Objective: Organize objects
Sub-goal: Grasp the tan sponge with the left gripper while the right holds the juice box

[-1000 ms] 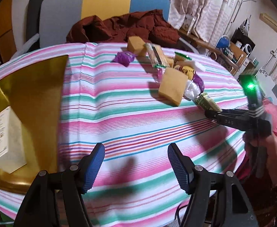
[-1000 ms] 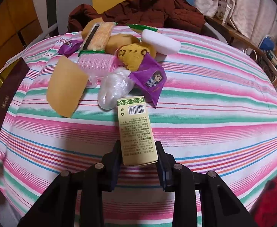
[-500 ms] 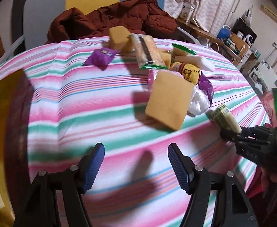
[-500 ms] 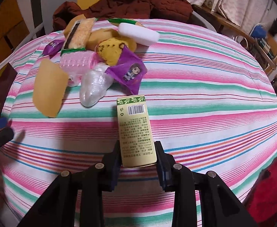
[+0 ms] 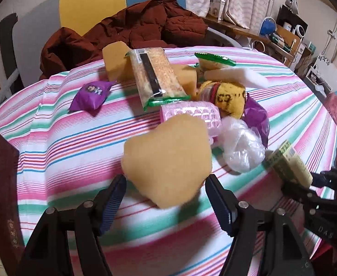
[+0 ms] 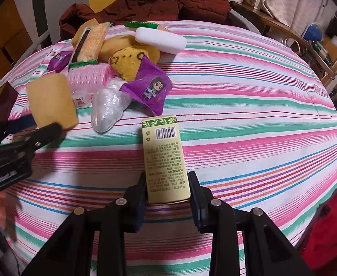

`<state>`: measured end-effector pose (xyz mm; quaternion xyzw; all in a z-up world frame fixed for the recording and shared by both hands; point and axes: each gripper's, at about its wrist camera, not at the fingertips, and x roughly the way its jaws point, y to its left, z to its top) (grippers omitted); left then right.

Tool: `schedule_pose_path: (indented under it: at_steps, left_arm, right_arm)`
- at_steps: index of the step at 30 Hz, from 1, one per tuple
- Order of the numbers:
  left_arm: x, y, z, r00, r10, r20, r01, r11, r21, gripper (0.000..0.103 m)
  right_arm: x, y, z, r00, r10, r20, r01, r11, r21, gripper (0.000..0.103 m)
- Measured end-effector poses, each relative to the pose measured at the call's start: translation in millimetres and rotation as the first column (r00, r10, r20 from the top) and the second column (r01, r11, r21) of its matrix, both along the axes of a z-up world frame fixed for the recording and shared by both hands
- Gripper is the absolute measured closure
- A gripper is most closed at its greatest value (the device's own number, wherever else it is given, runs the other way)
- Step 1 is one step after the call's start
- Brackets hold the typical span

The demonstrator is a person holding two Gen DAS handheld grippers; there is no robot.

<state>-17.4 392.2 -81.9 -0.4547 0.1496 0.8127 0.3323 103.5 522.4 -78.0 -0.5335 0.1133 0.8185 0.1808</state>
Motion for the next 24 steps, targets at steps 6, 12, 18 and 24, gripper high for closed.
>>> schedule_pose_path:
  at_steps: [6,12,18,24]
  left_arm:
    - [-5,-10,-6,1.000,0.023,0.014,-0.024,0.997,0.077,0.050]
    - [5,-23,-8,0.998,0.003,-0.064,0.003,0.996,0.090,0.055]
    - [8,-46,-6,0.997,0.054,-0.060,-0.045,0.988,0.149,0.056]
    - [17,-77,-2,0.994,0.113,-0.004,-0.110,0.970,0.216,0.057]
  right_arm:
    - [-1,-1,0,1.000,0.000,-0.005,0.000,1.000,-0.002,0.070]
    - [-2,1,-1,1.000,-0.002,-0.013,0.002,1.000,-0.008,0.070]
    - [2,3,8,0.998,-0.019,-0.060,0.018,1.000,-0.013,0.070]
    - [4,4,18,0.992,-0.022,-0.125,0.020,1.000,-0.018,0.070]
